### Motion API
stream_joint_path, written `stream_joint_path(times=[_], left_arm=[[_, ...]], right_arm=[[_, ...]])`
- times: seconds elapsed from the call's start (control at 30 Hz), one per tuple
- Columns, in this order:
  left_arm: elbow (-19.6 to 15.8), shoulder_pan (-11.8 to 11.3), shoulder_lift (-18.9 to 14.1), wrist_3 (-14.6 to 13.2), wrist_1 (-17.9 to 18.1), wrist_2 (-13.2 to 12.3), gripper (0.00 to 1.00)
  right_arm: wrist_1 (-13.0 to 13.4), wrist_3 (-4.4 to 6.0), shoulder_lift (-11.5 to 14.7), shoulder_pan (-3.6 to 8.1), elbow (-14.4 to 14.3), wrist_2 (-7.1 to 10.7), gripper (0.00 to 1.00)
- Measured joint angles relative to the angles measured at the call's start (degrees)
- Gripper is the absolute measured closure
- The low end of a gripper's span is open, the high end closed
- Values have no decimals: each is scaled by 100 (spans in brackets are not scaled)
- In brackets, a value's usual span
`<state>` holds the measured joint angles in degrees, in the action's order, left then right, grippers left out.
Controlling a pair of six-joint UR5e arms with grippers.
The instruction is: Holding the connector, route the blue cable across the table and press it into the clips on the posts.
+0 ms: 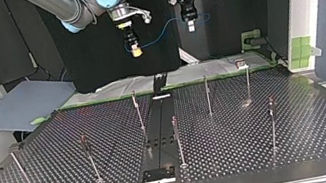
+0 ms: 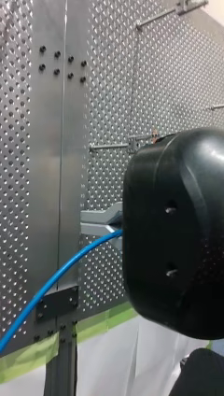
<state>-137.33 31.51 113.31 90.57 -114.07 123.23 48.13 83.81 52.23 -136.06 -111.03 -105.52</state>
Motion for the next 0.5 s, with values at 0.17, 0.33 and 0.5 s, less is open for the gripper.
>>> stream_joint_path(times=[0.17,0.33,0.5], left_arm=[[57,-81,-234,175,-234,109,100],[182,-143,-481,160,-484,340,100],[346,-194,-699,67,-700,556,100]], right_arm=[[-256,236,255,-54,139,129,100],[-501,364,502,-33,335,342,100],[-761,397,759,-21,578,450,100]])
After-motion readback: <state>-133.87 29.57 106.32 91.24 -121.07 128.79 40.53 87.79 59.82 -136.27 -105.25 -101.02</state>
